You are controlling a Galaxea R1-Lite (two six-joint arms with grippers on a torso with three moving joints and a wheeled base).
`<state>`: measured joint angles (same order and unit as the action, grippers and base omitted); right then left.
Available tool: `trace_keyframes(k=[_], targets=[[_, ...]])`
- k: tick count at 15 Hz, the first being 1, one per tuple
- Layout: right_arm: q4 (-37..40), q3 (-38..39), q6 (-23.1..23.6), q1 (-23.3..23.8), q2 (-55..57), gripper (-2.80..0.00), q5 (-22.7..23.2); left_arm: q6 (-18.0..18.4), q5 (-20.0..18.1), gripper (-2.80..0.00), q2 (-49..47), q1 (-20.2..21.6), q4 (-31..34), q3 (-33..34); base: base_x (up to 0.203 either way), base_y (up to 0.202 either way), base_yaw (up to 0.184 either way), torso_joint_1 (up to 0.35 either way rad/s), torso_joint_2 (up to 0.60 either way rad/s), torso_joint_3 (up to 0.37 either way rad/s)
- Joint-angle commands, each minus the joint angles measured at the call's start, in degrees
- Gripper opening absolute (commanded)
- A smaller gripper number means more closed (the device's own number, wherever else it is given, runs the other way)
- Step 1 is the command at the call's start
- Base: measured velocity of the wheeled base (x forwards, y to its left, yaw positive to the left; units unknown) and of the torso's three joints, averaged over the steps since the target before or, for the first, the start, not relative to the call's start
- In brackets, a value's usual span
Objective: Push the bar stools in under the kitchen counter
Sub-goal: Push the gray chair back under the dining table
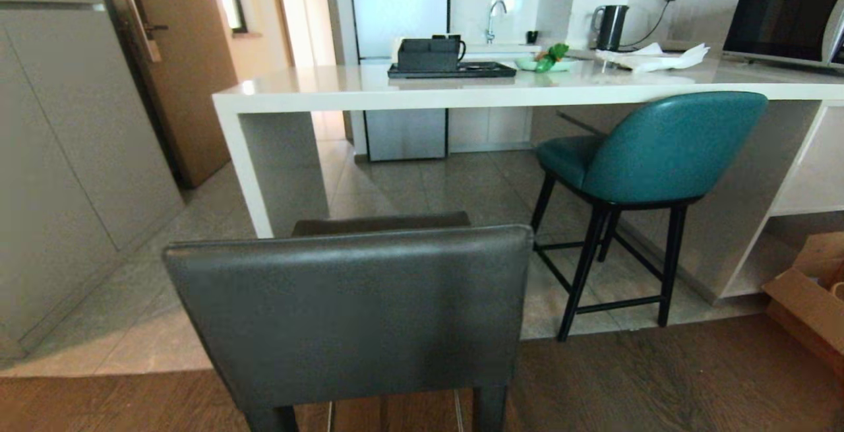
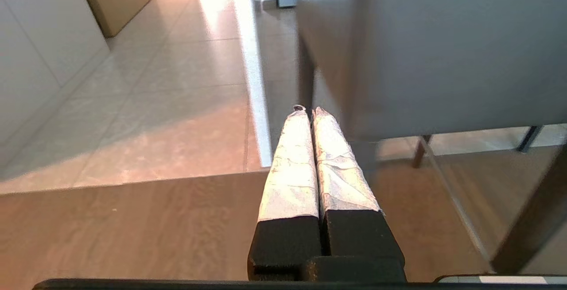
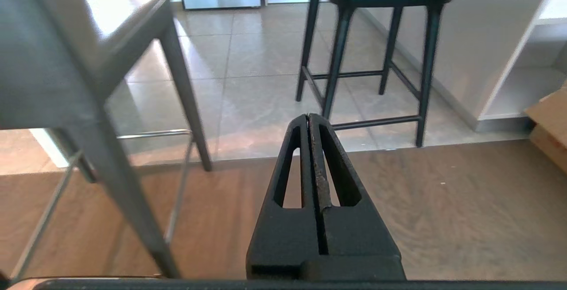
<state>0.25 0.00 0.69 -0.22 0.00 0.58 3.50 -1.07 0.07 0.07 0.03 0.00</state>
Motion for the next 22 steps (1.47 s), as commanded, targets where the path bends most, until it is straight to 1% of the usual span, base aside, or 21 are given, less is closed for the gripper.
trace_keyframes(k=[1,5,13,15,16,17,18,20,22], targets=[[0.0,0.3,0.0,0.0,0.1,-2.80,0.0,0.0,0.0,-2.80,-0.1,0.0,0.1,0.2,0.000,0.193,-0.001,0.002,0.01,0.004],[0.0,0.3,0.0,0.0,0.1,-2.80,0.0,-0.1,0.0,-2.80,0.0,0.0,0.1,0.2,0.000,0.171,-0.003,0.001,0.00,0.005],[0.0,0.4,0.2,0.0,0.1,-2.80,0.1,-0.2,0.0,-2.80,-0.1,0.0,0.1,0.2,0.000,0.006,-0.001,0.000,0.00,0.000],[-0.2,0.3,1.6,0.0,0.0,-2.80,0.6,0.8,0.0,-2.80,0.0,0.1,0.0,0.2,0.000,0.000,0.000,0.000,0.00,0.000],[-0.3,0.3,3.3,0.0,0.1,-2.80,1.1,0.7,-0.4,-2.80,-0.2,0.0,-0.1,-0.6,0.000,0.000,0.000,0.000,0.00,0.000],[-0.3,-0.1,3.8,0.0,0.1,-2.80,1.6,0.2,-1.2,-2.80,-0.5,0.0,-0.2,-2.9,0.000,0.000,0.000,0.000,0.00,0.000],[-0.3,-0.7,3.6,0.0,0.3,-2.80,1.8,-0.3,-2.9,-2.80,-1.1,0.0,0.0,-5.0,0.000,0.000,0.000,0.000,0.00,0.000],[-0.5,-5.7,2.3,0.0,4.9,-2.80,2.3,-1.3,-4.7,-2.80,-7.5,-0.1,-0.5,-8.3,0.000,0.000,0.000,0.000,0.00,0.000],[-3.4,-8.8,1.4,0.0,12.9,-2.80,2.5,-3.6,-5.2,-2.80,-18.7,-0.1,-4.4,-11.4,0.000,0.000,0.000,0.000,0.00,0.000]])
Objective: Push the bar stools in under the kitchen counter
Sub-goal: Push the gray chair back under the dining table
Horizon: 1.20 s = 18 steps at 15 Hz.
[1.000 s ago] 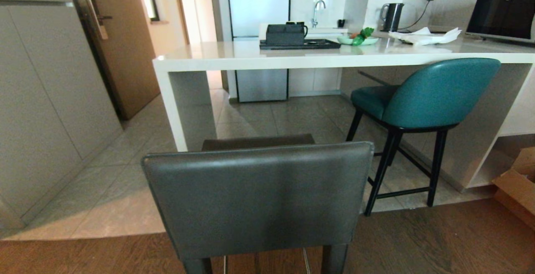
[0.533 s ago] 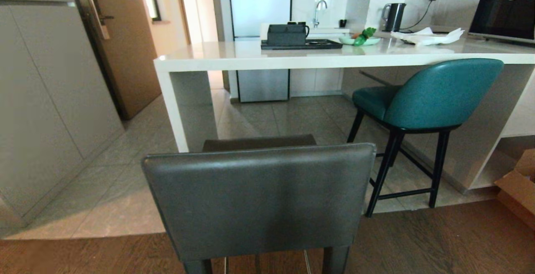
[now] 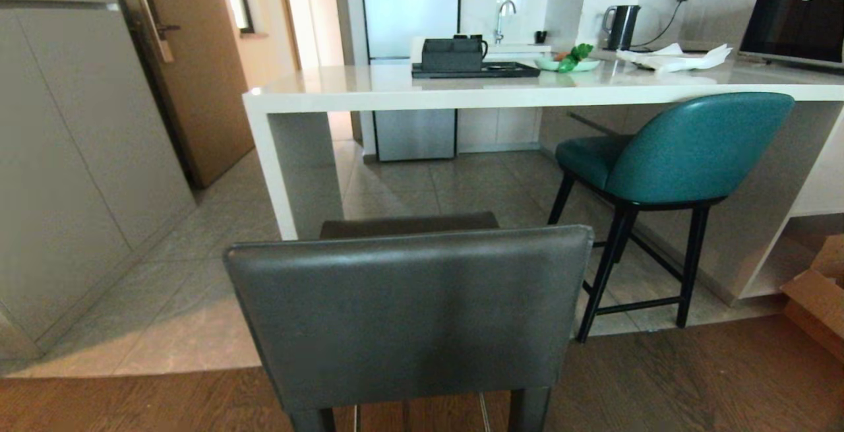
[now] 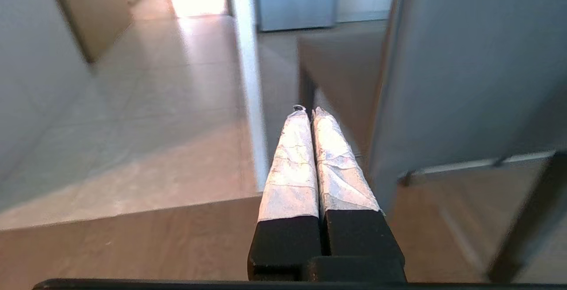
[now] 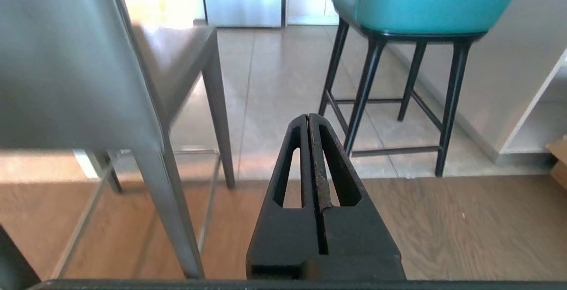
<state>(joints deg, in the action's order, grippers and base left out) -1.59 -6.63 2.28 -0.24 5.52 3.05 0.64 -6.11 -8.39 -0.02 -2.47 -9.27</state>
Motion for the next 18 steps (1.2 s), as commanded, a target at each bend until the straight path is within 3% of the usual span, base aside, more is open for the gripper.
trace_keyframes(k=[1,5,9,13,16,18], targets=[[-5.1,-2.7,-0.5,0.0,11.9,-2.80,0.1,-1.5,-0.4,-2.80,-16.8,-0.1,-5.5,-3.1,0.000,0.000,0.000,0.000,0.00,0.000],[-24.2,-3.5,-1.1,-0.1,33.2,-2.80,0.1,-3.0,-1.0,-2.80,-40.5,-2.7,-26.9,-3.4,0.000,0.000,0.000,0.000,0.00,0.000],[-45.8,-3.4,-2.1,-2.3,54.6,-2.80,-0.1,-3.7,-0.6,-2.80,-58.5,-5.2,-43.1,-1.7,0.000,0.000,0.000,0.000,0.00,0.000],[-63.0,-3.7,-2.8,-9.3,70.8,-2.80,-4.5,-5.7,7.0,-2.80,-73.1,-8.4,-58.0,1.6,0.000,0.000,0.000,0.000,0.00,0.000],[-73.9,-4.2,-3.0,-19.9,79.8,-2.80,-13.6,-7.3,13.1,-2.80,-81.3,-12.0,-70.5,4.4,0.000,0.000,0.000,0.000,0.00,0.000],[-75.7,-6.1,-4.2,-20.5,83.0,-2.80,-15.5,-7.4,14.5,-2.80,-84.6,-12.2,-75.1,3.8,0.000,0.000,0.000,0.000,0.00,0.000]])
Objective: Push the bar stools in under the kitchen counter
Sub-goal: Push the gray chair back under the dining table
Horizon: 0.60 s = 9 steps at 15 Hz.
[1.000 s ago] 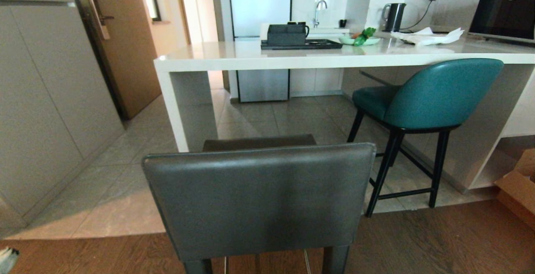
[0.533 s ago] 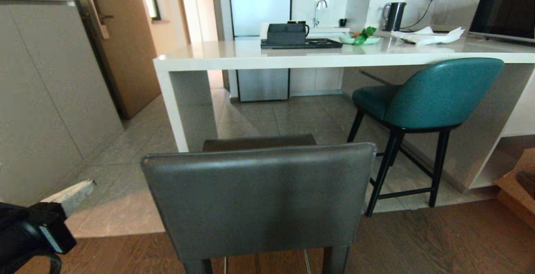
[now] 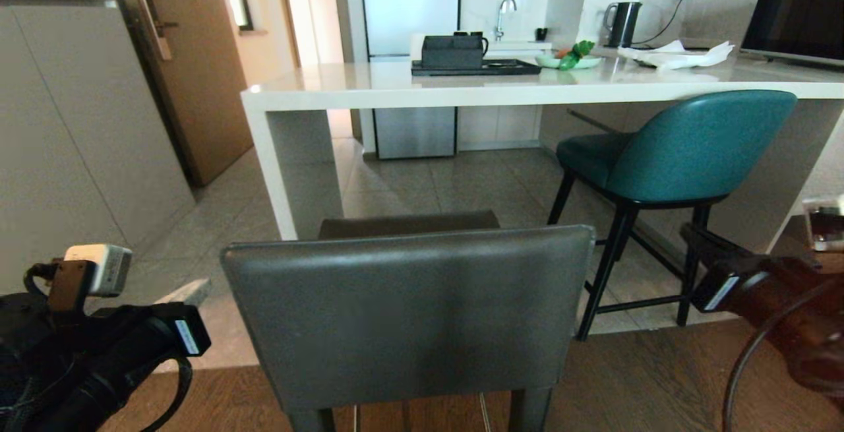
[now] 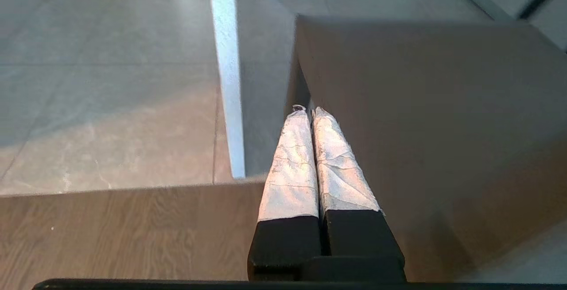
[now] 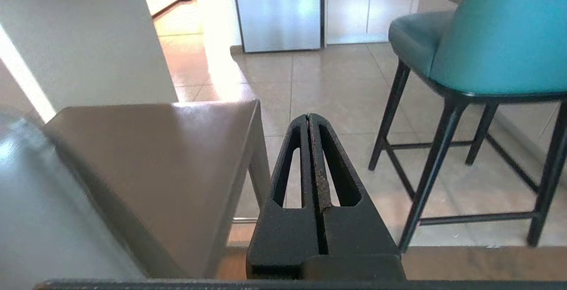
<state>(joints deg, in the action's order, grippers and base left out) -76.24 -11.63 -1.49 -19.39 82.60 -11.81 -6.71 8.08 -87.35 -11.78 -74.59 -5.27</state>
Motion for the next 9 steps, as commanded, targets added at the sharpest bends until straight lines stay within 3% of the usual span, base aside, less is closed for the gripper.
trace_keyframes(k=[1,6,9], targets=[[-1.2,-1.5,-0.7,-1.8,6.9,-2.80,-0.8,0.0,0.5,-2.80,-7.1,-0.6,-3.9,-0.8,0.000,0.000,0.000,0.000,0.00,0.000],[-1.6,-5.1,-0.7,-2.6,11.6,-2.80,-0.9,-0.9,0.9,-2.80,-9.9,-2.4,-4.2,-2.4,0.000,0.000,0.000,0.000,0.00,0.000],[-1.6,-9.1,-0.5,-6.2,14.3,-2.80,-1.3,-1.7,1.0,-2.80,-11.4,-2.1,-4.2,-3.4,0.000,0.000,0.000,0.000,0.00,0.000]])
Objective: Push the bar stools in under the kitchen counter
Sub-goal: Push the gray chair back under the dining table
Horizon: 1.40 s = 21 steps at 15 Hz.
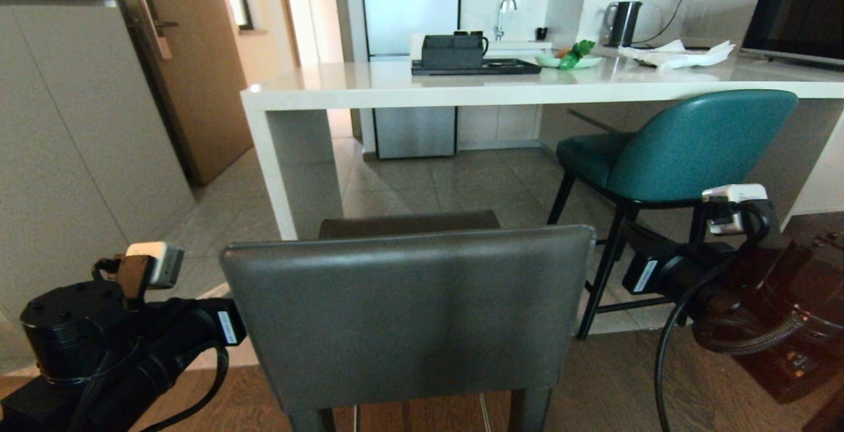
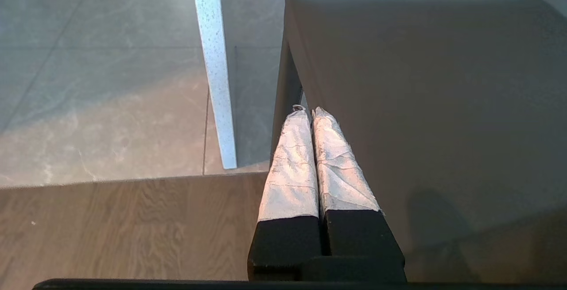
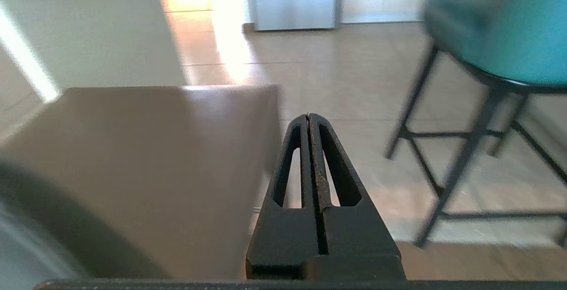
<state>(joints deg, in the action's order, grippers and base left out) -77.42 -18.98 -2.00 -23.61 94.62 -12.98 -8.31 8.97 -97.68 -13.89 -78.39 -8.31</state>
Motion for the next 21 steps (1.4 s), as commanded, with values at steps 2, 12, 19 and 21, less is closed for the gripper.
trace_keyframes(k=[2,12,19,21], targets=[[-0.4,-3.0,0.1,-4.8,3.8,-2.80,-0.3,-0.1,0.0,-2.80,-1.1,-0.3,-0.5,-0.7,0.000,0.000,0.000,0.000,0.00,0.000],[-0.4,-5.6,0.7,-5.9,6.8,-2.80,-0.2,-0.3,-0.6,-2.80,-2.7,-0.5,-0.5,-4.8,0.000,0.000,0.000,0.000,0.00,0.000],[-0.9,-4.8,0.7,-9.1,7.8,-2.80,0.1,-0.5,-0.5,-2.80,-3.2,-1.8,-0.5,-4.7,0.000,0.000,0.000,0.000,0.00,0.000],[-1.3,-4.7,0.7,-9.1,8.3,-2.80,0.1,-0.5,-0.5,-2.80,-1.1,-1.5,-0.5,-2.6,0.000,0.000,0.000,0.000,0.00,0.000]])
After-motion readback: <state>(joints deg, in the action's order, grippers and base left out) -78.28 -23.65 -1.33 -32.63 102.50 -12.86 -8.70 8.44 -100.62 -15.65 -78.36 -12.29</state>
